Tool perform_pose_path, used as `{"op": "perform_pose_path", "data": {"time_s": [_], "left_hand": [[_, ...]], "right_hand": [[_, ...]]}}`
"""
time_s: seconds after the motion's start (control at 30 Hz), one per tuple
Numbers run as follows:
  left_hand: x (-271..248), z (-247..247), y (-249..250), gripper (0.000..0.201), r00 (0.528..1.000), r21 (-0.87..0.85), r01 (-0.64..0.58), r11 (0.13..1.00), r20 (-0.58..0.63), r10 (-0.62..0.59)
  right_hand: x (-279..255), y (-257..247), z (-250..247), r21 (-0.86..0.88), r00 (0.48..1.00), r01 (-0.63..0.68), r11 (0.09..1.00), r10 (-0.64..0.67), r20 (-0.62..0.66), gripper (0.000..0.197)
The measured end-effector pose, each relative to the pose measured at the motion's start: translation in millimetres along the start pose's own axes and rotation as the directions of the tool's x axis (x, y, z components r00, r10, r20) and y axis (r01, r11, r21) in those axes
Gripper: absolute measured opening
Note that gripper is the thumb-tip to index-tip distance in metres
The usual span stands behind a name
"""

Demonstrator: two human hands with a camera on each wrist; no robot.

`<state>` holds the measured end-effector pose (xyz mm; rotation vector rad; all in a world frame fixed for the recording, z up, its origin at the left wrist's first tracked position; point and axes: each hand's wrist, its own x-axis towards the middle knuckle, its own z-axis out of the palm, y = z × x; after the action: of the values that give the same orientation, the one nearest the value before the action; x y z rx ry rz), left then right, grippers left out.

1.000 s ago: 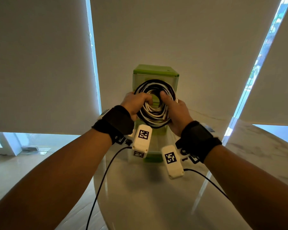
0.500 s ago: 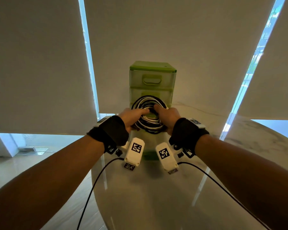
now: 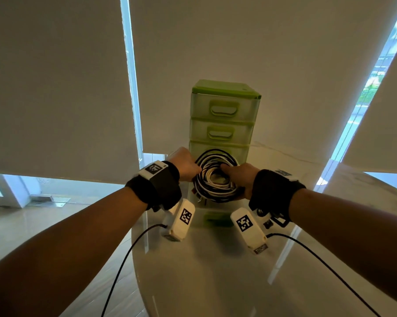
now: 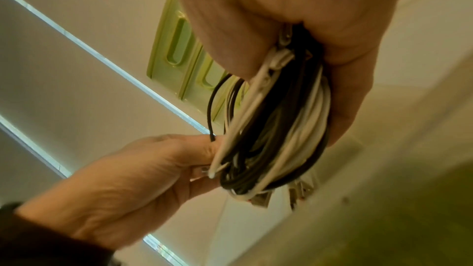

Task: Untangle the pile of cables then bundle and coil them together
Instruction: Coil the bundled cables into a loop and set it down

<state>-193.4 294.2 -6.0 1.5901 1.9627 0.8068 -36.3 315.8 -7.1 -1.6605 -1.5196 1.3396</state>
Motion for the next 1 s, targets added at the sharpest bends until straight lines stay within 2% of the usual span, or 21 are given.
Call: {"op": "perform_pose_path", "data": {"time_s": [0.07, 0.13, 0.23, 0.27, 0.37, 0.4, 0.5, 0.53, 0.6, 0.7, 0.73, 0.8, 0.9, 0.93, 1.0], "left_hand": [[-1.5, -3.8, 4.5, 0.021, 0.999, 0.143, -0.041, 0.989, -0.018, 0.045], [-2.9, -5.5, 6.2, 0.017, 0.994, 0.205, -0.09, 0.975, -0.037, 0.1], [0.9, -1.6, -1.0, 0.058, 0.983, 0.154, -0.16, 0.975, -0.063, 0.172], [1.7, 0.6, -2.9, 0.057, 0.973, 0.153, -0.208, 0.966, -0.064, 0.22], [6.9, 5.9, -1.9, 0.021, 0.943, 0.237, -0.321, 0.917, -0.011, 0.333], [10.0, 6.5, -1.3, 0.017, 0.938, 0.263, -0.336, 0.904, 0.012, 0.346], [18.2, 7.7, 1.8, 0.015, 0.942, 0.364, -0.333, 0.87, 0.092, 0.322], [21.0, 8.2, 3.1, 0.015, 0.943, 0.403, -0.331, 0.853, 0.112, 0.313], [25.9, 7.6, 6.9, 0.019, 0.94, 0.457, -0.342, 0.821, 0.152, 0.306], [31.6, 3.7, 11.4, 0.015, 0.936, 0.449, -0.349, 0.823, 0.213, 0.281], [33.2, 2.3, 12.6, 0.012, 0.938, 0.441, -0.341, 0.83, 0.221, 0.268], [34.0, 2.7, 15.7, 0.021, 0.943, 0.436, -0.322, 0.84, 0.227, 0.244], [35.6, 9.5, 19.8, 0.032, 0.956, 0.449, -0.282, 0.848, 0.21, 0.207], [35.6, 11.2, 21.5, 0.029, 0.96, 0.467, -0.269, 0.842, 0.206, 0.192], [35.8, 12.1, 24.7, 0.011, 0.965, 0.509, -0.245, 0.825, 0.214, 0.154]], "right_hand": [[4.3, -0.9, 0.6, -0.12, 1.0, 0.02, 0.993, -0.019, 0.005, 0.048], [5.9, -1.2, 1.5, -0.196, 1.0, 0.03, 0.98, -0.028, 0.013, 0.054], [7.1, 1.0, 4.2, -0.232, 0.999, 0.04, 0.972, -0.039, 0.007, 0.048], [7.8, 1.6, 5.6, -0.25, 0.999, 0.044, 0.967, -0.044, 0.006, 0.044], [10.9, 3.5, 6.4, -0.313, 0.998, 0.064, 0.948, -0.067, 0.004, 0.045], [11.7, 4.2, 5.8, -0.328, 0.997, 0.077, 0.942, -0.081, 0.001, 0.044], [14.3, 7.2, 7.6, -0.358, 0.994, 0.091, 0.929, -0.108, -0.028, 0.036], [14.3, 7.6, 8.2, -0.374, 0.992, 0.085, 0.923, -0.112, -0.051, 0.041], [16.9, 11.1, 8.7, -0.381, 0.989, 0.07, 0.922, -0.113, -0.092, 0.072], [17.9, 17.3, 9.6, -0.351, 0.982, 0.157, 0.923, -0.183, -0.042, 0.106], [16.5, 19.3, 9.5, -0.365, 0.975, 0.194, 0.91, -0.22, -0.031, 0.109], [11.6, 21.9, 9.9, -0.449, 0.961, 0.243, 0.86, -0.277, -0.011, 0.1], [7.9, 24.2, 7.1, -0.556, 0.958, 0.272, 0.785, -0.273, 0.083, 0.092], [6.6, 23.8, 4.3, -0.577, 0.954, 0.292, 0.763, -0.273, 0.122, 0.097], [5.7, 21.0, -3.4, -0.617, 0.946, 0.323, 0.718, -0.235, 0.222, 0.112]]}}
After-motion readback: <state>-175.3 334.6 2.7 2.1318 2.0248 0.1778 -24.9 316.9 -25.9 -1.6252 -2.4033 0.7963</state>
